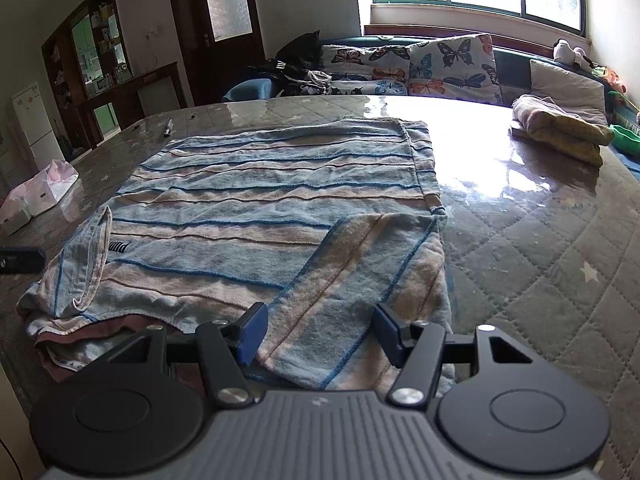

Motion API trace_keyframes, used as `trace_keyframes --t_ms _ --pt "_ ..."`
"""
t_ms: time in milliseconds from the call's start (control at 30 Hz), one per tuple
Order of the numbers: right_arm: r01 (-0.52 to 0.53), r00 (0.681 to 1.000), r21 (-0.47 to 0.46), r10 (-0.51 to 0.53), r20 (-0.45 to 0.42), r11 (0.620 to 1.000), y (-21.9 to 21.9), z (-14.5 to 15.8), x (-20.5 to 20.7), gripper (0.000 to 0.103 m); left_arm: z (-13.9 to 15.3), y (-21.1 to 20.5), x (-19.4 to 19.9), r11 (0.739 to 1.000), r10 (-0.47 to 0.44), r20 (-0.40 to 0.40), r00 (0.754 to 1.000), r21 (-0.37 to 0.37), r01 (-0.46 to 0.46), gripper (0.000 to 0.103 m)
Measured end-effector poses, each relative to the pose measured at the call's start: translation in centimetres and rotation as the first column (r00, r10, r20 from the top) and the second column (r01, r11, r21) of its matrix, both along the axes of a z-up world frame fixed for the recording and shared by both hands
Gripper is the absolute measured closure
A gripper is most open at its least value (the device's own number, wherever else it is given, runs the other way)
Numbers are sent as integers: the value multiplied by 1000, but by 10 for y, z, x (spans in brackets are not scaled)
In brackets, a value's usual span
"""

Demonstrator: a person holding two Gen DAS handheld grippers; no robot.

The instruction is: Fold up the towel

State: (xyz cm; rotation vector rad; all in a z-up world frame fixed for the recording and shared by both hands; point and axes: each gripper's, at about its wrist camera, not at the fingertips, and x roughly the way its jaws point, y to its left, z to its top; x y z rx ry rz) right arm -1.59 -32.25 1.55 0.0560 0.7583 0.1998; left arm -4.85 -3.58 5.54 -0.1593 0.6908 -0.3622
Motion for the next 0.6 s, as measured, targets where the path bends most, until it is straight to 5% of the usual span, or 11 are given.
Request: trace_keyframes --t_ms 300,400,600 --pt "-6 1000 6 6 12 1000 4 7 2 43 -21 29 65 992 127 -53 990 31 -126 75" --pt "-39 999 -5 40 24 999 12 15 4 43 -36 28 77 993 111 -95 989 41 -108 76" --pt "-176 984 32 175 30 984 44 31 11 44 -29 29 69 994 92 -58 994 62 -89 75"
